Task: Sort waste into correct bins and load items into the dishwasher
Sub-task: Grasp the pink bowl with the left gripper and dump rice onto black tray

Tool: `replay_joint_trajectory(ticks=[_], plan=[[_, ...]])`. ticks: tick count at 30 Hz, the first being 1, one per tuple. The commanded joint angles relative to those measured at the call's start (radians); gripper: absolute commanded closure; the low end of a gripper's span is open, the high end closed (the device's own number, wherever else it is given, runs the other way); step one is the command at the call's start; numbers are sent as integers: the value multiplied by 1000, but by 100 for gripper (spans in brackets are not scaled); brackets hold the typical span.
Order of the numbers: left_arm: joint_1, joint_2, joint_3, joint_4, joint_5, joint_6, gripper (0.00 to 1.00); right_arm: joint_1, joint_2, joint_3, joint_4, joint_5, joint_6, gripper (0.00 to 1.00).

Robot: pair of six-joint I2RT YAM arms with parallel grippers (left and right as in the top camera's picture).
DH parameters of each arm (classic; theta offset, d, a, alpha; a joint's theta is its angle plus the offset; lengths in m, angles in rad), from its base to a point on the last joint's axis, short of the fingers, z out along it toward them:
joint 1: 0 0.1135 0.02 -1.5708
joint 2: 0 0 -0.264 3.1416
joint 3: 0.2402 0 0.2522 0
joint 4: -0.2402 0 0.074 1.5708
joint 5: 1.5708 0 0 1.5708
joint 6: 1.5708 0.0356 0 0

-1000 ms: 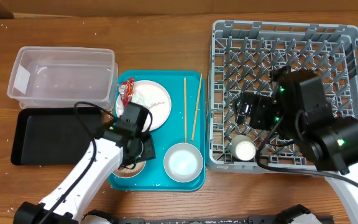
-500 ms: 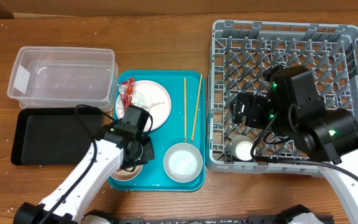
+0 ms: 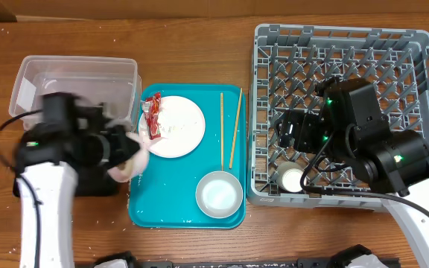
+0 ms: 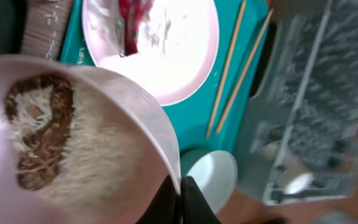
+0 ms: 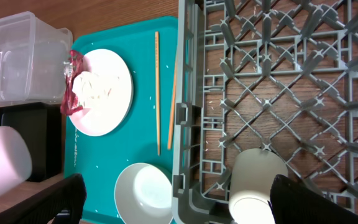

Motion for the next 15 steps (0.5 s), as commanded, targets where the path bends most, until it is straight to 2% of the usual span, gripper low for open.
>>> replay_joint_trajectory(ticks=[1, 7, 9, 11, 15], plan=[[183, 108, 7, -25, 327, 213, 96, 2, -6, 10, 5, -1, 4, 4], [357, 380, 8, -105, 642, 399, 96, 2, -6, 10, 5, -1, 4, 4], [395, 463, 8, -165, 727, 454, 96, 2, -6, 10, 3, -1, 4, 4], [467, 557, 8, -283, 826, 584, 96, 2, -6, 10, -10, -1, 4, 3], [557, 574, 8, -332, 821, 653, 96, 2, -6, 10, -9, -1, 4, 4]])
